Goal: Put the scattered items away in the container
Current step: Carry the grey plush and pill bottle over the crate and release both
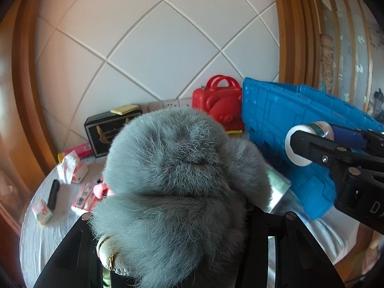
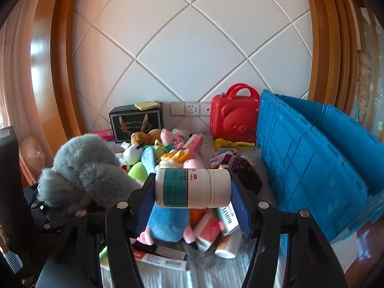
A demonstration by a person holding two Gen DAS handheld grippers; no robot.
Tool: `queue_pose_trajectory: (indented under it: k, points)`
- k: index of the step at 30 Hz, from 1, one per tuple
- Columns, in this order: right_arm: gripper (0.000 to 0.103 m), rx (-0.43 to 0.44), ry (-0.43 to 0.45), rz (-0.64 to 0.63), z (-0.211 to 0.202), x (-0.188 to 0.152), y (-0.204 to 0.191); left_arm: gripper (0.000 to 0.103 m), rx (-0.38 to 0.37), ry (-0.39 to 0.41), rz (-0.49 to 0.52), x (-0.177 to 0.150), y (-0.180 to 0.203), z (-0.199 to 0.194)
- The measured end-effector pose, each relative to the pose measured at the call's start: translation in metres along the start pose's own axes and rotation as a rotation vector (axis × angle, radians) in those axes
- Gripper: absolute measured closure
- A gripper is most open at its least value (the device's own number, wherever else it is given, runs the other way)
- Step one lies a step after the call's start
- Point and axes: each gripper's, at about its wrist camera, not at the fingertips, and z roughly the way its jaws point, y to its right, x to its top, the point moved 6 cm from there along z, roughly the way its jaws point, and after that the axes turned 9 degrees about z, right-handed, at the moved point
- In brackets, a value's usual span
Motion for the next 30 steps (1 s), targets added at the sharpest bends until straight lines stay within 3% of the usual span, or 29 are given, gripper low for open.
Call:
queue_pose_trajectory:
  k: [8, 15, 17, 20, 24, 30]
  points:
    - [0.045, -0.088, 0.094, -0.003, -0.021, 0.08, 0.158, 0.058, -0.063, 0.081, 0.001, 0.109, 0.134, 0.025]
    - [0.045, -0.242, 0.077, 0.042, -0.029, 0.09, 0.286, 0.058, -0.163, 0.099, 0.083, 0.171, 0.249, 0.041]
    - [0.045, -0.27, 0.048, 0.067, -0.025, 0.085, 0.313, 0.058, -0.184, 0.051, 0.135, 0.177, 0.281, 0.048]
    - [0.045, -0.314, 0.005, 0.103, -0.019, 0.074, 0.344, 0.057, -0.2, -0.09, 0.197, 0.173, 0.318, 0.068]
    - [0.045, -0.352, -0.053, 0.137, -0.009, 0.062, 0.376, 0.057, -0.282, -0.258, 0.168, 0.157, 0.341, 0.089]
    - [0.045, -0.371, -0.113, 0.144, -0.005, 0.051, 0.395, 0.056, -0.283, -0.306, 0.185, 0.148, 0.355, 0.095]
